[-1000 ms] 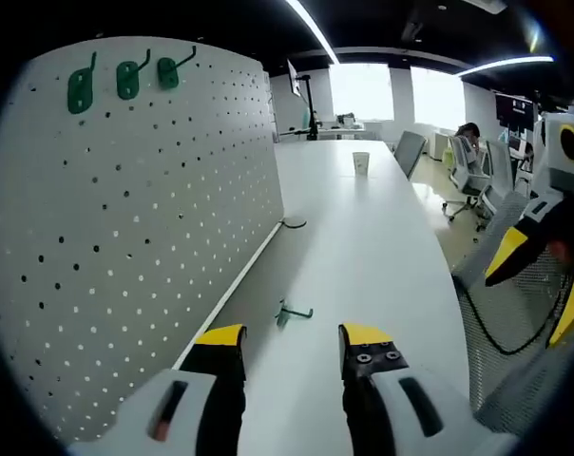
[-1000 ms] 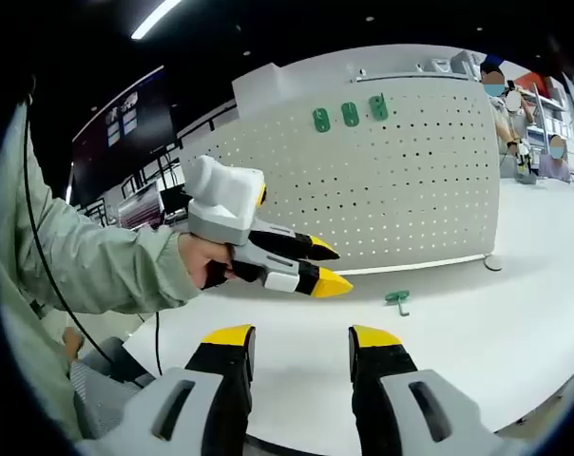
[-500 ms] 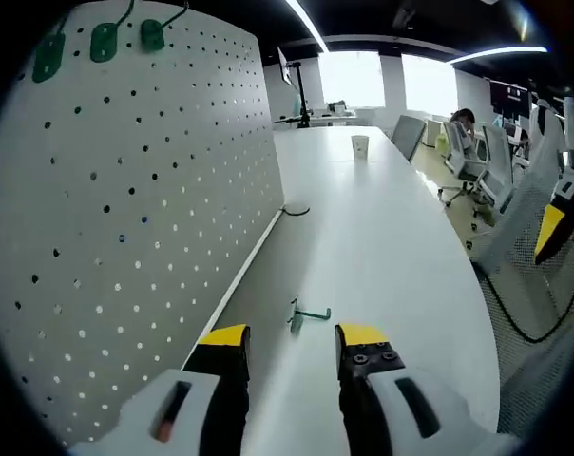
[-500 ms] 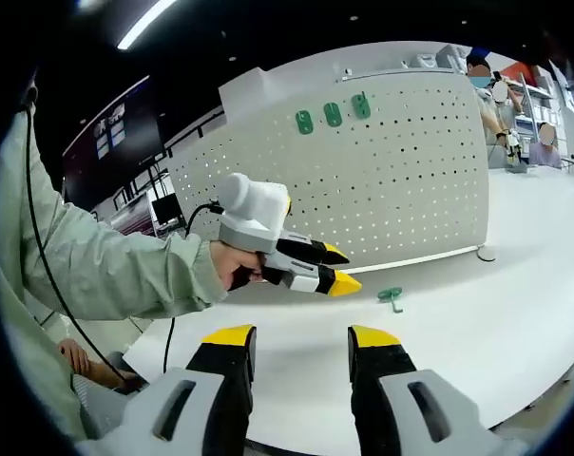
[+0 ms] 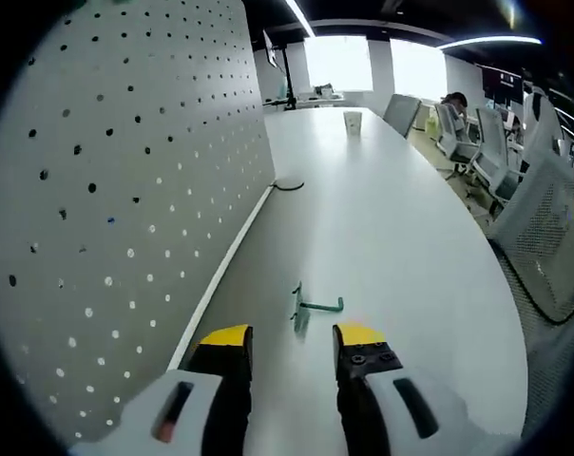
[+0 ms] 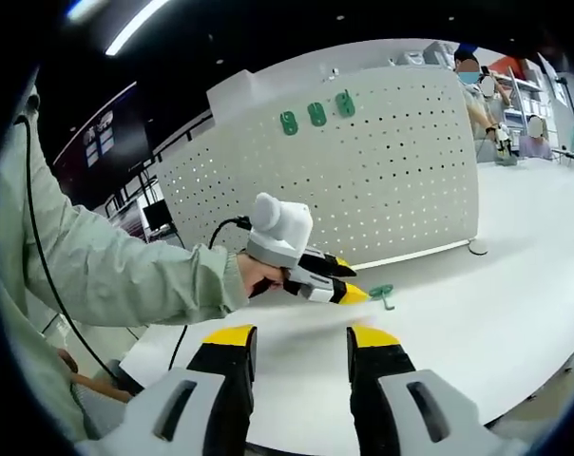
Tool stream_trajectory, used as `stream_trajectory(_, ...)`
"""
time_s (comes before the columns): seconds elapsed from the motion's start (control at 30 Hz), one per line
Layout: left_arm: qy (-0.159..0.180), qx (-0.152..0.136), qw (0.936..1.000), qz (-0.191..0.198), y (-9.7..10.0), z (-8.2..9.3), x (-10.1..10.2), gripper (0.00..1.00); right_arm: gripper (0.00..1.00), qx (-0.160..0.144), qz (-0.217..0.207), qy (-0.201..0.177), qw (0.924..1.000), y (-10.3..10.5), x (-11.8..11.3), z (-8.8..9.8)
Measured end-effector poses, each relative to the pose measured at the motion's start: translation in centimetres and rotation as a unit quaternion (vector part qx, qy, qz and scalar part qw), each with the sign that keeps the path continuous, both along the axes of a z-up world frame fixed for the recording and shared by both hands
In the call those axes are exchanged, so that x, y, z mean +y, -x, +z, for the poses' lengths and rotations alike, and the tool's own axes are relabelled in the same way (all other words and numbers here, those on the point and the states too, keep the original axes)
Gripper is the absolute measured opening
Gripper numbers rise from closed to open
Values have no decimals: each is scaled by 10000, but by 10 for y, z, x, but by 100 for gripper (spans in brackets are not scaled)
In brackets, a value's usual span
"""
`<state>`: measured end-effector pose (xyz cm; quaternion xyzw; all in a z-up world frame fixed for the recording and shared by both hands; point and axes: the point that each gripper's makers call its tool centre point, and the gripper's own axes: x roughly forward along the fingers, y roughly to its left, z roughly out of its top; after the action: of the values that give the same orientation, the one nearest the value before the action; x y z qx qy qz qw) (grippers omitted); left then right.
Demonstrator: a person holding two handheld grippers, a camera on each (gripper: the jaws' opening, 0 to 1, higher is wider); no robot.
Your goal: Insert the hook assembly into the mounting plate slot until the hook locks in place.
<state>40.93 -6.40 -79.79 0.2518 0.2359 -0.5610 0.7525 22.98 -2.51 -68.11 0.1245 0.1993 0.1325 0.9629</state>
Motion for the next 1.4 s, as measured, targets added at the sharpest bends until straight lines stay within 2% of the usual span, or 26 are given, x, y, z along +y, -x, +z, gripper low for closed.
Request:
stream_trajectory(0.5,-51,278,9996,38,-9,-29,-11,31,36,57,-100,30,9999,-3,-4,-6)
stream_trajectory(0.53,51,319,9995,54,-9,-27,-13,30,36,52,-103,39,9999,-3,-4,-6)
stream_trajectory(0.87,156,370,9992,-23,-6,-24,-22,24,36,58,-177,-7,9998,-5,-6,-9)
stream_trajectory(1.07,184,364,9992,-44,-3,-24,-27,16,35,63,-192,-12,9998,-6,-7,-9)
stream_trajectory(1.2,185,324,9993,-18,-4,-24,-28,6,35,59,-196,-13,9998,-7,-7,-9)
stream_trajectory(1.4,134,344,9993,-33,-7,-26,-29,4,35,67,-166,12,9998,-8,-6,-10)
